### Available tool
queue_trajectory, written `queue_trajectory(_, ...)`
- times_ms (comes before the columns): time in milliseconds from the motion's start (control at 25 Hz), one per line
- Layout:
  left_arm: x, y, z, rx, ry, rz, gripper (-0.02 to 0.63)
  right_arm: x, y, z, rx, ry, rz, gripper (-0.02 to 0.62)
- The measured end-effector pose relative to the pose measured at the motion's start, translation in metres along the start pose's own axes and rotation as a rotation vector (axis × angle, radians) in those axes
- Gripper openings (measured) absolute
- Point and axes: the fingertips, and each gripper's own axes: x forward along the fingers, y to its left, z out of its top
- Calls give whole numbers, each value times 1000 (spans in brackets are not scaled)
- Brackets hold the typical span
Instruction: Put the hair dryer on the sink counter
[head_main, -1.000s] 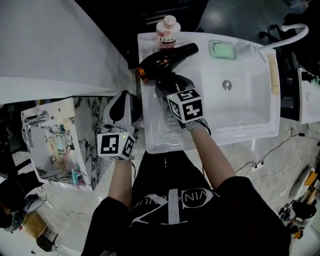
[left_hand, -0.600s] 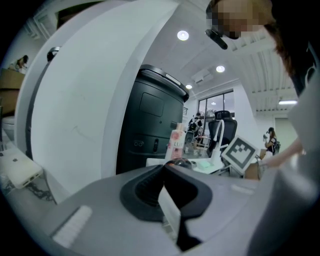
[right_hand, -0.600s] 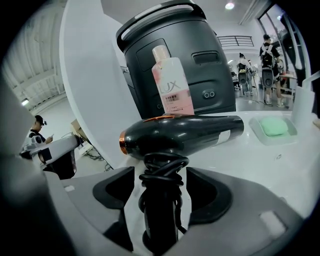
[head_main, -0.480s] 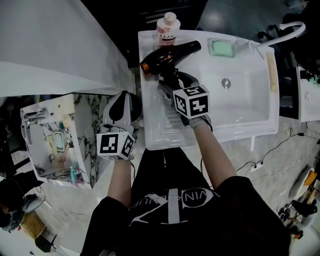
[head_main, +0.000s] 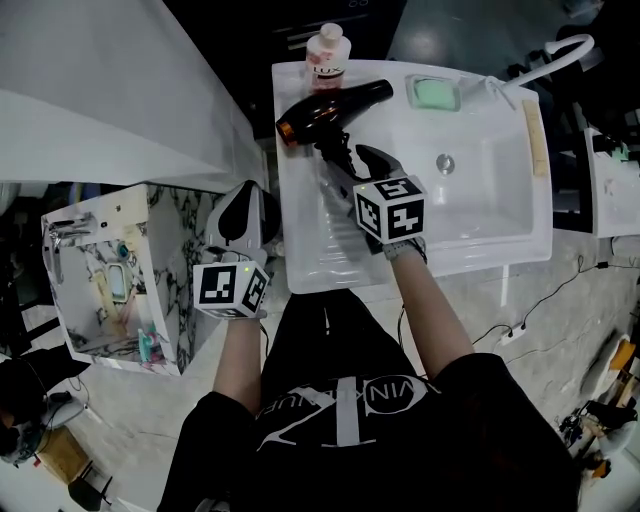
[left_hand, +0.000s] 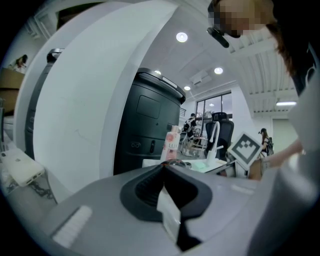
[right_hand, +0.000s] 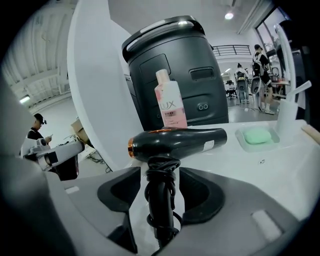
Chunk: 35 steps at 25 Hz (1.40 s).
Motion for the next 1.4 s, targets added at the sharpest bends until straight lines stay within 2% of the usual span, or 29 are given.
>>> queue_trajectory(320, -10, -11, 18, 23, -32, -10, 0, -37, -2, 17, -13, -95, -38, 92)
queue_trajectory(440, -12, -13, 27, 31, -46, -11, 0, -52, -5, 27, -8, -138, -61, 10)
queue_trajectory(760, -23, -14, 48, 51, -79, 8, 0, -87, -9, 48, 19, -237, -52, 3)
queue_trajectory(1400, -33, -17, 88, 105, -148, 32, 0, -140, -9, 85, -17, -386, -29, 3)
